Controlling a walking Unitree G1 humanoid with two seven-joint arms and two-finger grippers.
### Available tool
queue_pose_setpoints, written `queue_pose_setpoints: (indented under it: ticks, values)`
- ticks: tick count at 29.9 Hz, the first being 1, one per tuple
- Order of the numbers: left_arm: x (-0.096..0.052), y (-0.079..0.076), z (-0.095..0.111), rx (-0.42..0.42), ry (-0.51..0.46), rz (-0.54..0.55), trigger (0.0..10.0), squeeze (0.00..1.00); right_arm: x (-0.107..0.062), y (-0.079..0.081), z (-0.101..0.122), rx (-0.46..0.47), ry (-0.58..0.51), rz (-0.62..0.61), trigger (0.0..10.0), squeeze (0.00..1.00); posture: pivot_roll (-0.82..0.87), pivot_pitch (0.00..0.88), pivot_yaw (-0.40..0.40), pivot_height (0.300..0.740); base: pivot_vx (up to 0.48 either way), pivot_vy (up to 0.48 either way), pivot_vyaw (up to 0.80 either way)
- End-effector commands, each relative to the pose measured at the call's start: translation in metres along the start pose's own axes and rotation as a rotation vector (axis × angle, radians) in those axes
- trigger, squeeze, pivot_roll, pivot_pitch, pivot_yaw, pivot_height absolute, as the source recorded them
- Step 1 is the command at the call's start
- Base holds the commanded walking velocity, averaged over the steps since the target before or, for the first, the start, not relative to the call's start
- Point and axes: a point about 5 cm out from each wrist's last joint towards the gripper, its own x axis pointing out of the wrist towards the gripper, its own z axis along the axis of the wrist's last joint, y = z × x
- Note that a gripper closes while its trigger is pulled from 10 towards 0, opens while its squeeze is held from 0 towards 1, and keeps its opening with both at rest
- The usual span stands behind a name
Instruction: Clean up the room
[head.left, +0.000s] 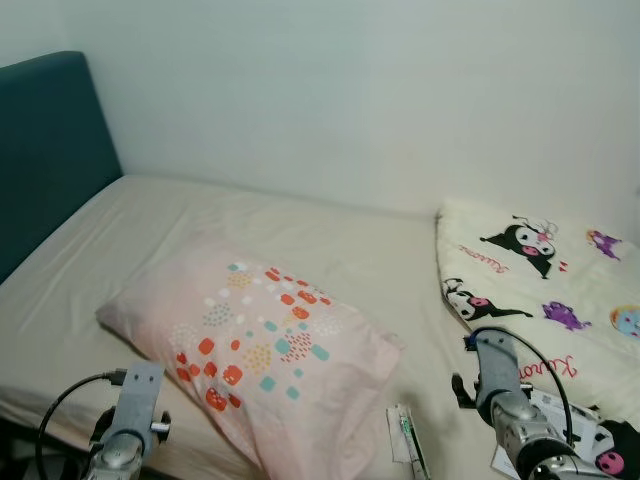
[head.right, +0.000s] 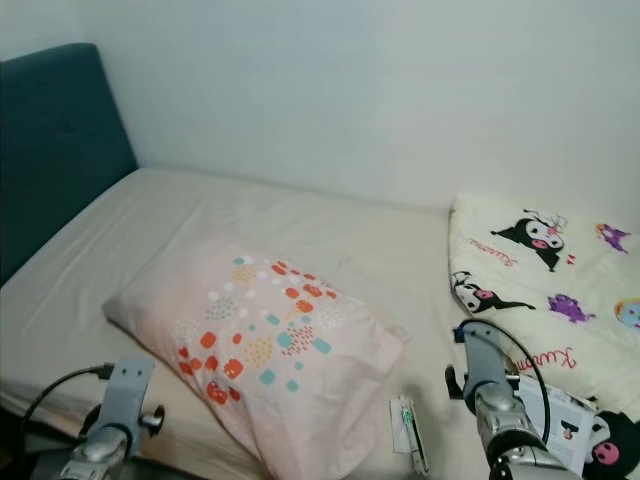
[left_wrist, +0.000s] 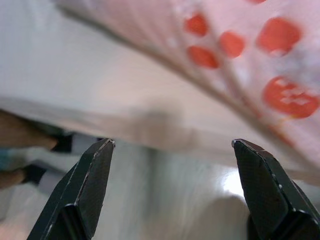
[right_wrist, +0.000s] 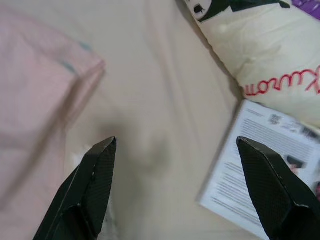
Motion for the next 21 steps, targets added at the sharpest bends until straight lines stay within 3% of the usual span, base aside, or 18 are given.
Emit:
queue_pose_setpoints:
  ticks: [1,10,17,21]
  values:
    - [-0.001,0.000,-0.004,-0.017,0.011,-0.005,10.0,0.00,0.001,0.001,0.006,0.045,-0.026,0.012,10.0,0.00,-0.04,0.000,-0.065,0.660,0.000,0.000,0.00]
    - [-0.006,-0.004,-0.020,0.026,0.061,-0.028,10.0,0.00,0.002,0.005,0.022,0.119,-0.080,0.071,10.0,0.00,-0.04,0.000,-0.061,0.625,0.000,0.000,0.00]
    - [-0.013,-0.006,-0.037,0.040,0.108,-0.034,10.0,0.00,0.003,0.008,0.028,0.113,-0.095,0.095,10.0,0.00,-0.04,0.000,-0.056,0.605,0.000,0.000,0.00]
    - [-0.013,-0.002,-0.037,0.022,0.100,-0.019,10.0,0.00,0.003,0.008,0.027,0.117,-0.098,0.089,10.0,0.00,-0.03,0.000,-0.054,0.585,0.000,0.000,0.00]
